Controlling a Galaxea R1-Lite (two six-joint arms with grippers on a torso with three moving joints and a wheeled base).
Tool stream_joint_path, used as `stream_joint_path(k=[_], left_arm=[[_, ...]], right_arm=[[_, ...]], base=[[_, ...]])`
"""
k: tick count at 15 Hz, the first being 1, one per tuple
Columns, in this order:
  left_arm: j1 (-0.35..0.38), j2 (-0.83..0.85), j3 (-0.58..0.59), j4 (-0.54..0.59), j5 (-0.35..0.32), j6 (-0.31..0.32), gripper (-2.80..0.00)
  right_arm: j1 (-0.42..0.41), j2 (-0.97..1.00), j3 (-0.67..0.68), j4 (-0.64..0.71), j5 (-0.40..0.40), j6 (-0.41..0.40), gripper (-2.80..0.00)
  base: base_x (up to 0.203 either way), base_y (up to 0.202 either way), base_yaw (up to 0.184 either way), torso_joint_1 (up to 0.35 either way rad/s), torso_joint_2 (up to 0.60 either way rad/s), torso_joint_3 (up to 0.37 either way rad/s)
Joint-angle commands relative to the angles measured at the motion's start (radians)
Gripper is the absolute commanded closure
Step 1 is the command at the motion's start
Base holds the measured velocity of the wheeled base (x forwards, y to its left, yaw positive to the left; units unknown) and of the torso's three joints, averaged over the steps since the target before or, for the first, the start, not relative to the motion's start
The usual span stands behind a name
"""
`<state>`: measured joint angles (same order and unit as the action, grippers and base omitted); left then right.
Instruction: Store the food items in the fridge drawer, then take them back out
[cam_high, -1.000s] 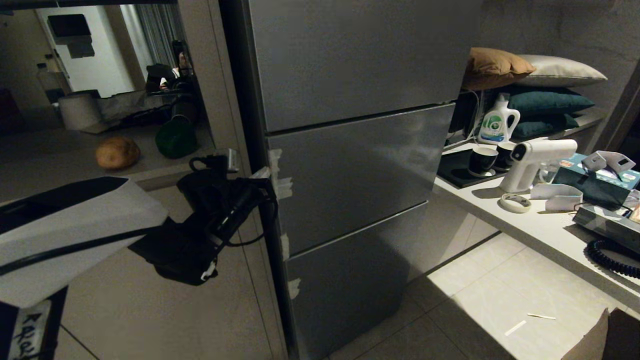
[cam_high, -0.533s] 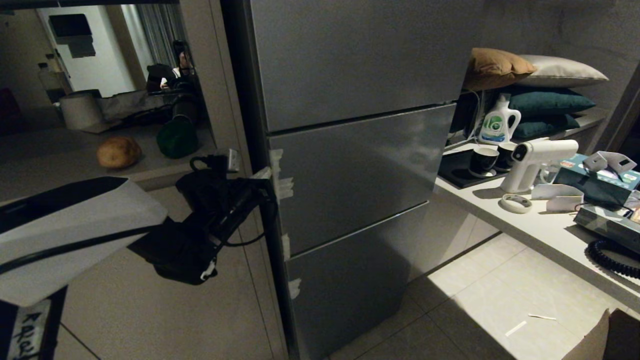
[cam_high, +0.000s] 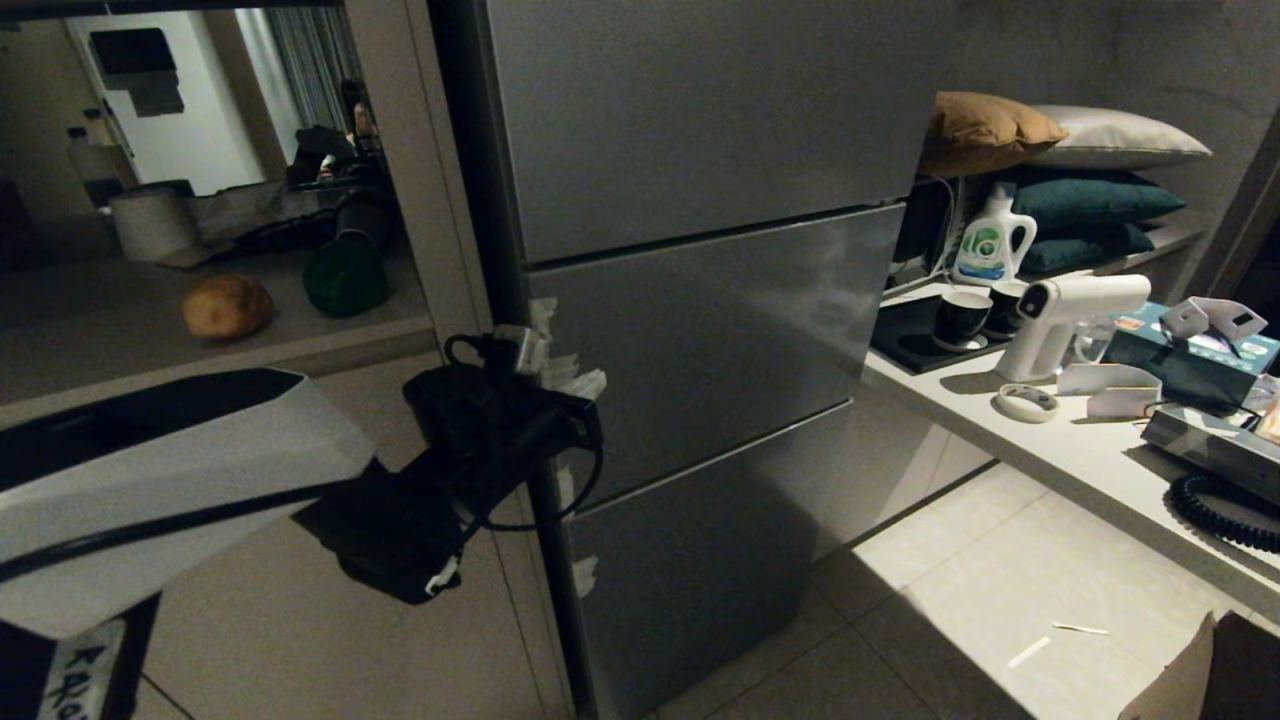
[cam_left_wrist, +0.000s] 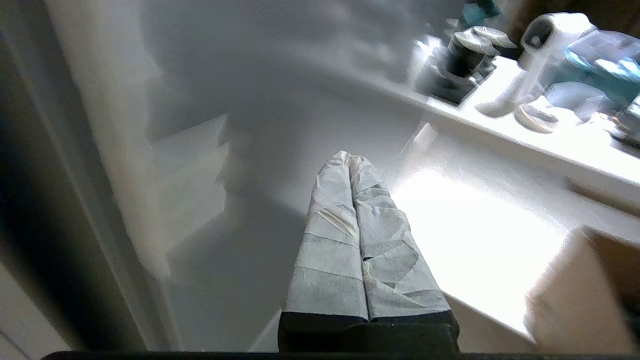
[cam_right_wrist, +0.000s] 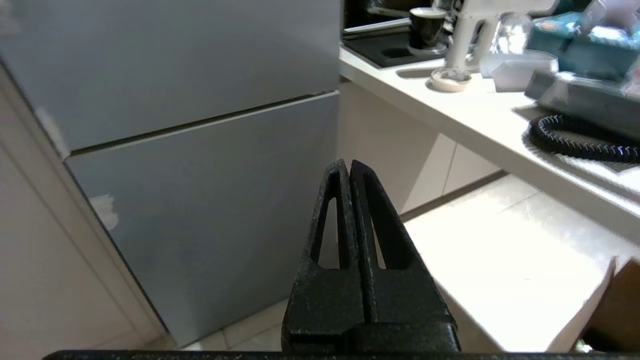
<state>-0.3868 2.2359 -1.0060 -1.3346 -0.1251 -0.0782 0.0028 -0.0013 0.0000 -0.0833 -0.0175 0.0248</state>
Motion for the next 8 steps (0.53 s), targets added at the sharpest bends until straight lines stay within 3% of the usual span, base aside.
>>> stream_joint_path(k=[1,8], left_arm=[[0.011,-0.007,0.007,-0.028,0.019,0.012,0.0],[0.049,-0.018,0.076,-0.105,0.089,0.017,0.0]], right_arm=[[-0.001,0.001,0.031,-0.001,0.001,0.0,0.0],[0.0,0.001,0.031,-0.001,0.001,0.0,0.0]], base=[[0.0,0.0,0.0,0.0,0.0,0.0],[0.0,0.0,0.0,0.0,0.0,0.0]])
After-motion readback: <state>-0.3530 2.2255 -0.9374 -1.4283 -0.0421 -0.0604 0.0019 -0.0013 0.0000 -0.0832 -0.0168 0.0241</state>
